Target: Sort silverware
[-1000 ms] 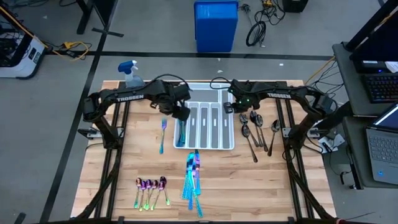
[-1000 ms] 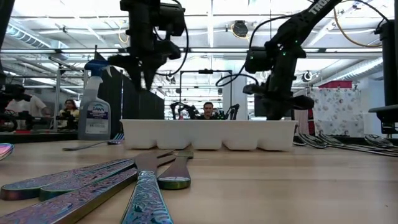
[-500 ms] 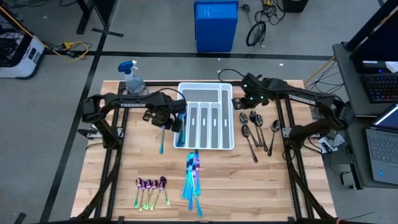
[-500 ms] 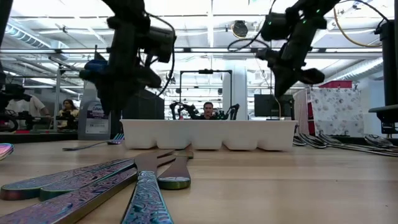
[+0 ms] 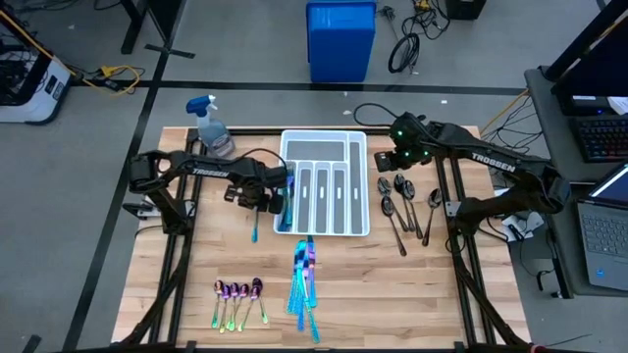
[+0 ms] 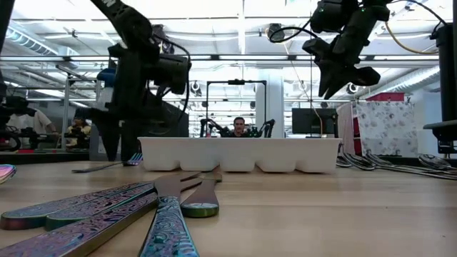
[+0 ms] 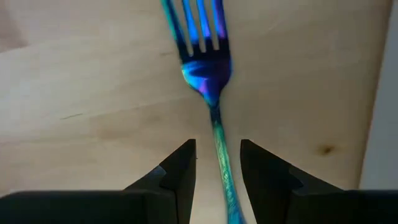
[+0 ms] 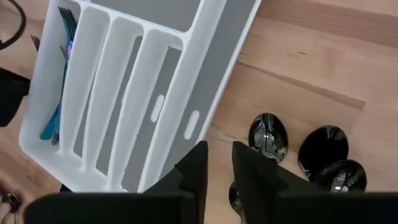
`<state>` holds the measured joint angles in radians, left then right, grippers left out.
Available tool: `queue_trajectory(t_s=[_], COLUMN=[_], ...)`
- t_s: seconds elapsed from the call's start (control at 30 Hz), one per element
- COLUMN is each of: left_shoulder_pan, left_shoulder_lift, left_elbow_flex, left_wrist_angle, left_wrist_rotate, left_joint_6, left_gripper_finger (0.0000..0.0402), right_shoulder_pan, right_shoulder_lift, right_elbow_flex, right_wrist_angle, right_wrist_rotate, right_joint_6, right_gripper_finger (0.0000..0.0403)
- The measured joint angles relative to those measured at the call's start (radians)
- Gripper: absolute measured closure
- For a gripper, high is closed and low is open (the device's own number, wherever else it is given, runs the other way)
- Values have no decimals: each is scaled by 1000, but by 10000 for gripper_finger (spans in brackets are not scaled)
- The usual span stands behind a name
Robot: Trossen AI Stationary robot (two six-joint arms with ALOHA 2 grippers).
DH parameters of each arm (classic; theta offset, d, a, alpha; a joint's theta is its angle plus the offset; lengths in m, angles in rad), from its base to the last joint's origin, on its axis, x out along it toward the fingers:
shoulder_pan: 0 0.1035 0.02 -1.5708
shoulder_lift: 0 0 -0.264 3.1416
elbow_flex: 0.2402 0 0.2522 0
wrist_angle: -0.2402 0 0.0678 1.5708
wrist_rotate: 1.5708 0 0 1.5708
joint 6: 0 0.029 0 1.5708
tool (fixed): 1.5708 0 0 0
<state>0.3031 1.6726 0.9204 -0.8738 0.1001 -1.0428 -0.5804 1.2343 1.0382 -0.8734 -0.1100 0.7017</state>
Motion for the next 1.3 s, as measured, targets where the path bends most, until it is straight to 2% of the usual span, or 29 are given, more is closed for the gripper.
queue_trajectory(t_s=[0.13, 0.4, 0.67, 0.83, 0.93, 1.1, 1.3], left_shoulder_pan=[1, 22, 27, 21, 23, 24, 59], left_shoulder_lift=[-4, -4, -19, -123, -195, -253, -180], left_elbow_flex=[-40, -58, -4, 55, 86, 141, 143], left_wrist_angle=[51, 74, 14, -51, -44, 55, 169], left_wrist_rotate=[4, -27, -33, 11, 17, 10, 13], left_joint_6=[0, 1, 5, -17, -67, -102, -68], left_gripper_finger=[302, 392, 399, 400, 400, 400, 401], right_shoulder_pan=[0, 0, 0, 0, 1, 21, 46], right_shoulder_lift=[0, 0, 0, 0, 0, -1, -2], right_elbow_flex=[0, 0, 0, 0, 0, -3, -25], right_wrist_angle=[0, 62, 87, 70, -21, -252, -242], right_wrist_rotate=[0, 3, 6, 5, -1, -39, -44], right_joint_6=[-9, -9, 8, 13, 39, -2, -50], right_gripper_finger=[334, 332, 332, 332, 332, 332, 318])
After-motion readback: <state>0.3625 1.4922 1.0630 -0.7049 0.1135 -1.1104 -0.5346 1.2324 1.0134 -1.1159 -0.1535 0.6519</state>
